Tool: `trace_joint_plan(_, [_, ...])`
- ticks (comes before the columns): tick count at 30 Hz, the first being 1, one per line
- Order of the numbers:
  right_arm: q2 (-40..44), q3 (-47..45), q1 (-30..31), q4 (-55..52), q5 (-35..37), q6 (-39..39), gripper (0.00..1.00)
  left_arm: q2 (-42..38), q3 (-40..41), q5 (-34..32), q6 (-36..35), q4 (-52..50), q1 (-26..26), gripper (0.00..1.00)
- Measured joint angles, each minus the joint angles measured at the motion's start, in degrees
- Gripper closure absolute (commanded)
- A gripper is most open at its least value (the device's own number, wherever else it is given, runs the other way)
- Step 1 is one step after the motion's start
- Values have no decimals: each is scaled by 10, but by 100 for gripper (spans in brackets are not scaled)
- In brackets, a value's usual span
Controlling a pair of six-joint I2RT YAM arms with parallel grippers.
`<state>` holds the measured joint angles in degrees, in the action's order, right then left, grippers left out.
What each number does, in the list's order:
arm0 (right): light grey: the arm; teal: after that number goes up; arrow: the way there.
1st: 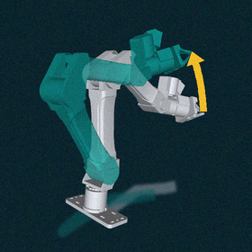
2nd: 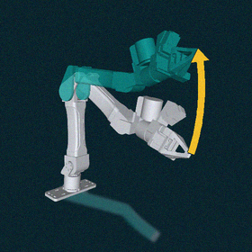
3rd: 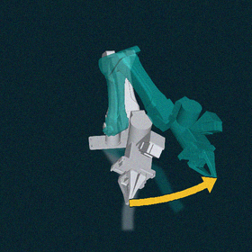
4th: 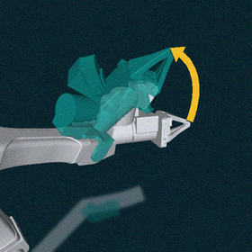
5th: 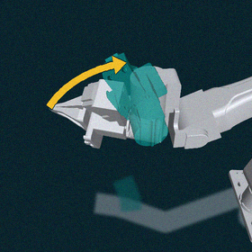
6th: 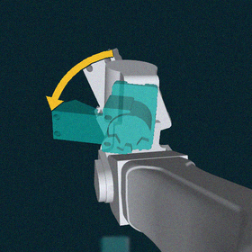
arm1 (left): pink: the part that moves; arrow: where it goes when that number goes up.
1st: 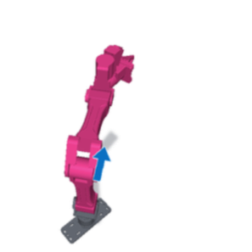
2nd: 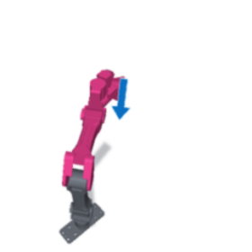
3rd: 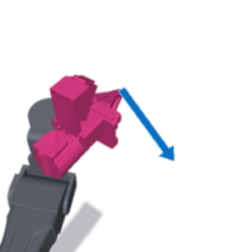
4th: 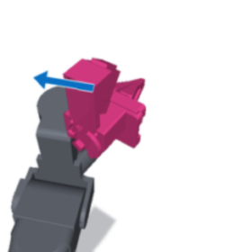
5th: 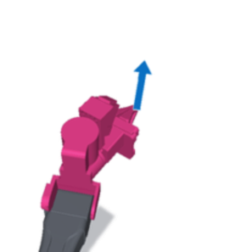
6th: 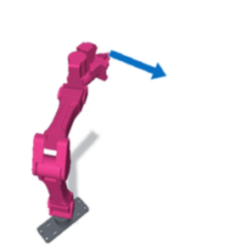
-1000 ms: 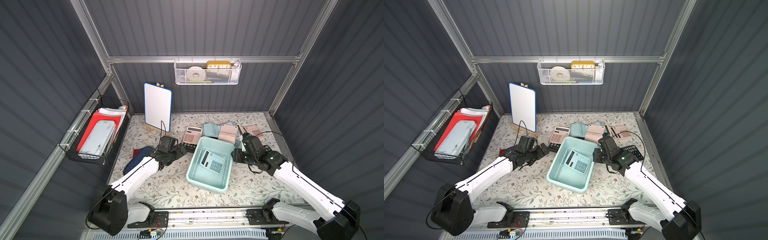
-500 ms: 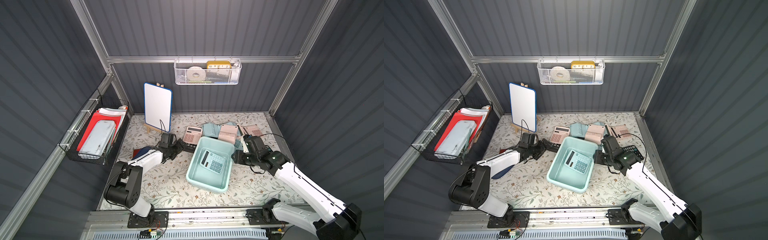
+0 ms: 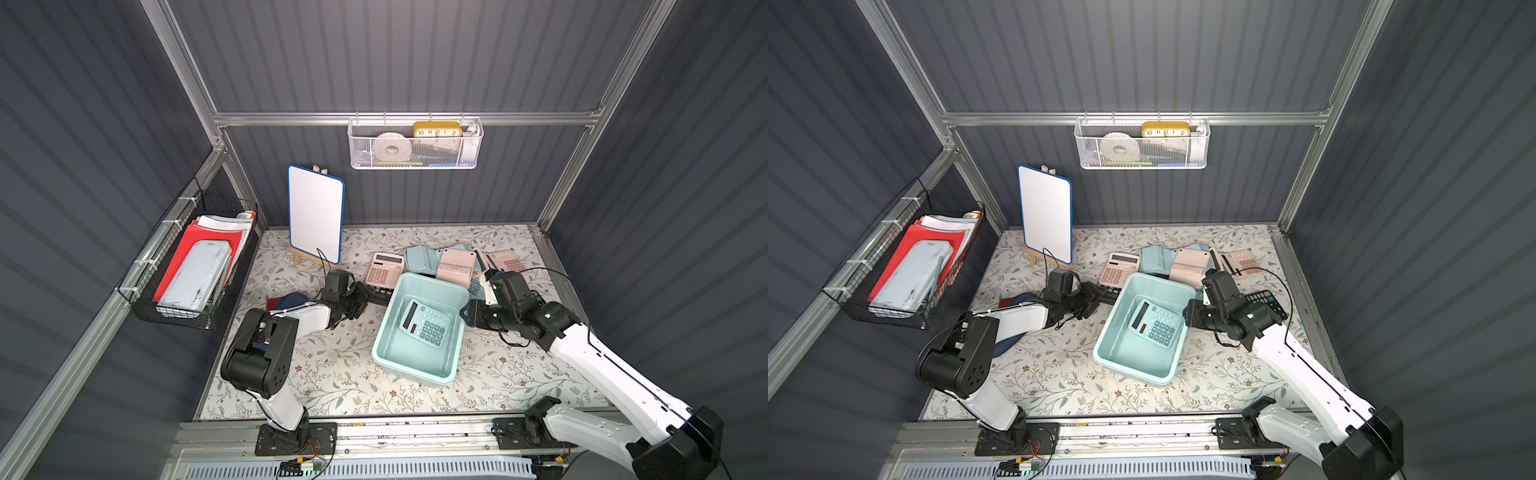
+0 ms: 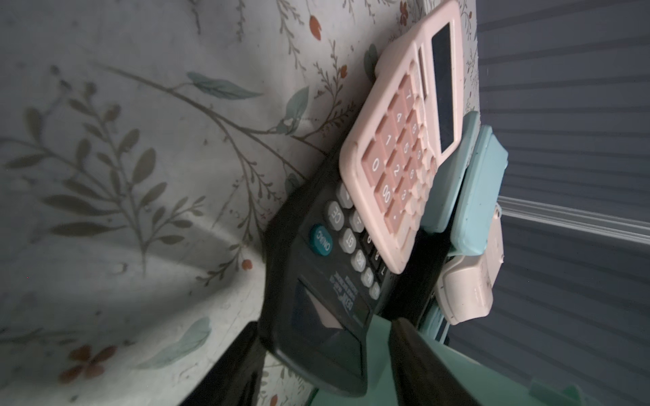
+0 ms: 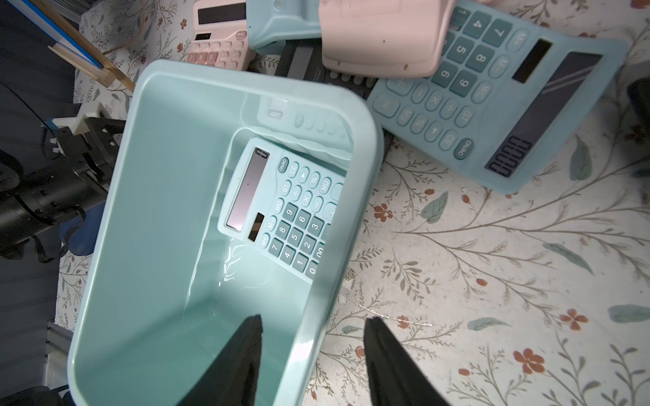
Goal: Put the calculator in the storage box
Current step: Pick up the calculator at the center of the board.
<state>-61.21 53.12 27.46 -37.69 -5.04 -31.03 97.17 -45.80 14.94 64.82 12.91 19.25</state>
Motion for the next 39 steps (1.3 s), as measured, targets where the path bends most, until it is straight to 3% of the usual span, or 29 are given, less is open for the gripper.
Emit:
trace_joint_plan(6, [4,-4,-3,3,-4,0,48,12,-5,-13,10,-5,0,78])
trace_joint_plan(14, [26,-13,-5,5,-10,0,48,-12,-29,-40,-2,-62,7,100])
trace_joint_plan(26, [43,-24,-8,14,-29,0,47,-170,-63,-138,-52,-274,10,100])
trace_joint_plan(39, [45,-23,-8,39,-89,0,29,-306,-157,-196,-141,-459,10,100])
